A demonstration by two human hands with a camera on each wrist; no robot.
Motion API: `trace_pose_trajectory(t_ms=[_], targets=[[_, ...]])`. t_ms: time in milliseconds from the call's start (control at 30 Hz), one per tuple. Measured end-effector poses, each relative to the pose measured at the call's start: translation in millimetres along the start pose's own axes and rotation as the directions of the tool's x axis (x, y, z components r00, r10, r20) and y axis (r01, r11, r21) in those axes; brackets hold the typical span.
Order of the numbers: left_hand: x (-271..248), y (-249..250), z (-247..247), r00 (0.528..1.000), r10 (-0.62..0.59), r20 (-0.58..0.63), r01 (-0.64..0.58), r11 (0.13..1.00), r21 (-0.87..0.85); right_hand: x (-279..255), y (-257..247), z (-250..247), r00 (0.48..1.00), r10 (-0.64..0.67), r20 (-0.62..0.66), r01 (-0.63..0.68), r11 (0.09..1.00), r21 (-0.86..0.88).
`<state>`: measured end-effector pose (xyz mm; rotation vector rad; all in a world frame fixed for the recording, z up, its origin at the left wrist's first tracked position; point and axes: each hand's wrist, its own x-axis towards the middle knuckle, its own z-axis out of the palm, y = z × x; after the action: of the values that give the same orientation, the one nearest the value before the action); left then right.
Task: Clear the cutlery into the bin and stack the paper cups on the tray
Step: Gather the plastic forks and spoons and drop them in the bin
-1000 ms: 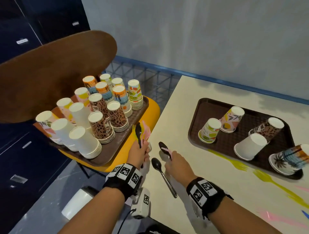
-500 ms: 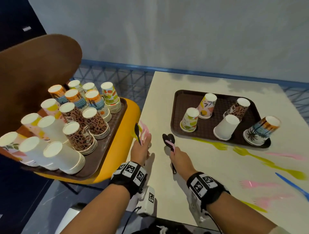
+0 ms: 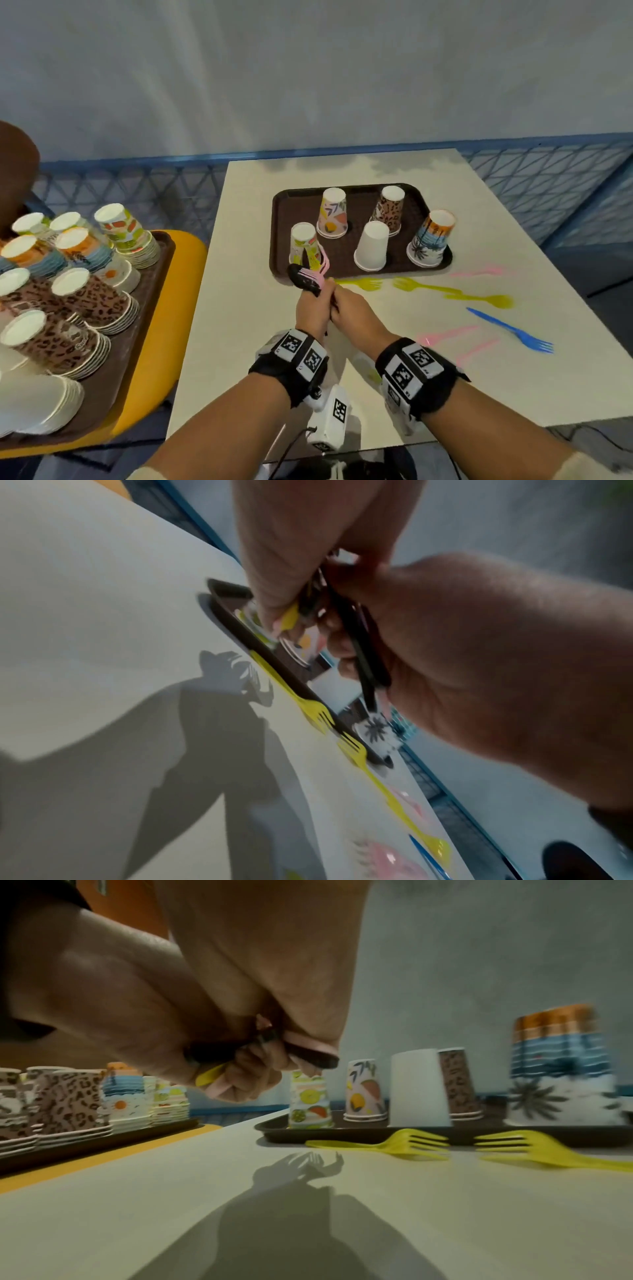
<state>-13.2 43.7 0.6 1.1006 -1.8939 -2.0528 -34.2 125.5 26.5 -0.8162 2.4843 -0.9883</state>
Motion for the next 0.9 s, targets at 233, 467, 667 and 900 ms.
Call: trace_pose_trajectory(t_ms=[233, 467, 667, 900], targets=[[-8, 23, 75, 0.978, 0.204, -0.050, -0.195, 0.971, 0.141, -33, 71, -76, 0.994, 0.007, -0.110, -0.007, 1.000, -0.004], [-15, 32, 133, 0.969, 0.224, 0.108, -0.223, 0.975, -0.020, -67, 202, -137, 0.823, 0.464, -0.328, -0.523, 0.845, -0.116], [-12, 29, 137, 0.932, 0.311, 0.186, -0.325, 0.944, 0.051, -71, 219, -135, 0.812, 0.508, -0.286, -0.578, 0.765, -0.282], [-21, 17, 169, 0.925, 0.278, 0.261, -0.328, 0.929, 0.172, -94, 245, -146, 0.713, 0.618, -0.331, -0.687, 0.709, -0.157]])
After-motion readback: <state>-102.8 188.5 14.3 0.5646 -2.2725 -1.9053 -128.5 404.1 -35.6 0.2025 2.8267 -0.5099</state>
